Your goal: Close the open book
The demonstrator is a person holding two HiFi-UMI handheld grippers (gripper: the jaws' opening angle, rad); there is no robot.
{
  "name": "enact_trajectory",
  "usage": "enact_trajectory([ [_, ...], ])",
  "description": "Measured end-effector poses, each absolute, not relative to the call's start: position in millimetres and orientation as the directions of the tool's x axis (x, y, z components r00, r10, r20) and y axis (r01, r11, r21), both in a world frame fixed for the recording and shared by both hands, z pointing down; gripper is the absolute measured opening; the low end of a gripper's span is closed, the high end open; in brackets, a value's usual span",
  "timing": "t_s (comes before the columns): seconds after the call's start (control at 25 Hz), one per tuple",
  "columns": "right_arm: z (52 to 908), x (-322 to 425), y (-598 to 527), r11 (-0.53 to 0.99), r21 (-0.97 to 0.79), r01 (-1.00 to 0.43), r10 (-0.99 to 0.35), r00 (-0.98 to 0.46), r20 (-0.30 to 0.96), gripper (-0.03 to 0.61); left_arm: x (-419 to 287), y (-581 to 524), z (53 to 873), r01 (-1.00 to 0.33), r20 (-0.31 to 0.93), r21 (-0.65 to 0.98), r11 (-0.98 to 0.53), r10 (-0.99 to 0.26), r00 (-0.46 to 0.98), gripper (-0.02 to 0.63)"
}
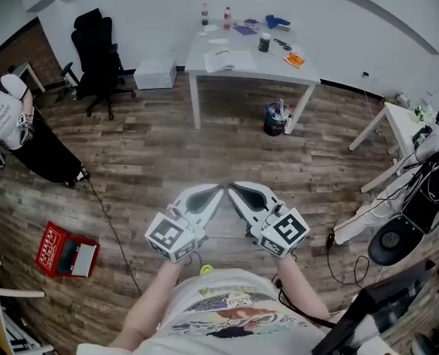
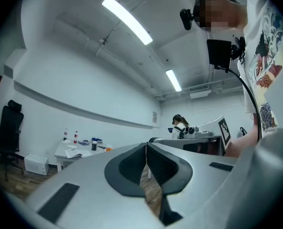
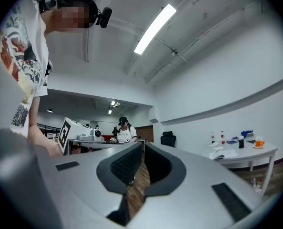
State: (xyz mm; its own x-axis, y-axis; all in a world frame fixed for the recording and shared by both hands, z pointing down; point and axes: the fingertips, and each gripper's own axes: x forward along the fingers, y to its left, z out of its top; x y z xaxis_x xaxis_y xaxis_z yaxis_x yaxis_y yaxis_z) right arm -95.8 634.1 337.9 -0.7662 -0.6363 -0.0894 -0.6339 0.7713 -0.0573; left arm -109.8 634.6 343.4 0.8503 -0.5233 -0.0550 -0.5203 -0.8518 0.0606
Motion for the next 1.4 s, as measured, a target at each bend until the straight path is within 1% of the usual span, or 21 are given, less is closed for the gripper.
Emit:
enact_trajectory([
  [0.28,332.2,-101.8,634.7,0.764,-0.045,-0.643,-0.644,-0.758,-0.104,0.029,-116.6,636.2,340.9,-0.520,-0.063,0.059,-0.852,-0.523,0.850,0.014],
  [0.64,332.8,-117.7,630.1,0.757,-0.023,-0.653,-0.652,-0.753,-0.092,0.029,-129.9,632.4,337.2,-0.525,-0.078,0.035,-0.851,-0.526,0.847,0.014],
  [1.12,346.9,-140.1,613.1,0.727,-0.012,-0.687,-0.686,-0.726,-0.050,0.029,-154.6,617.8,345.8,-0.521,-0.072,0.036,-0.853,-0.522,0.850,0.014],
  [1.4,356.4,-136.5,594.0,0.730,-0.010,-0.684,-0.684,-0.729,-0.020,0.029,-147.2,600.3,355.3,-0.510,-0.050,0.035,-0.859,-0.512,0.858,0.014],
])
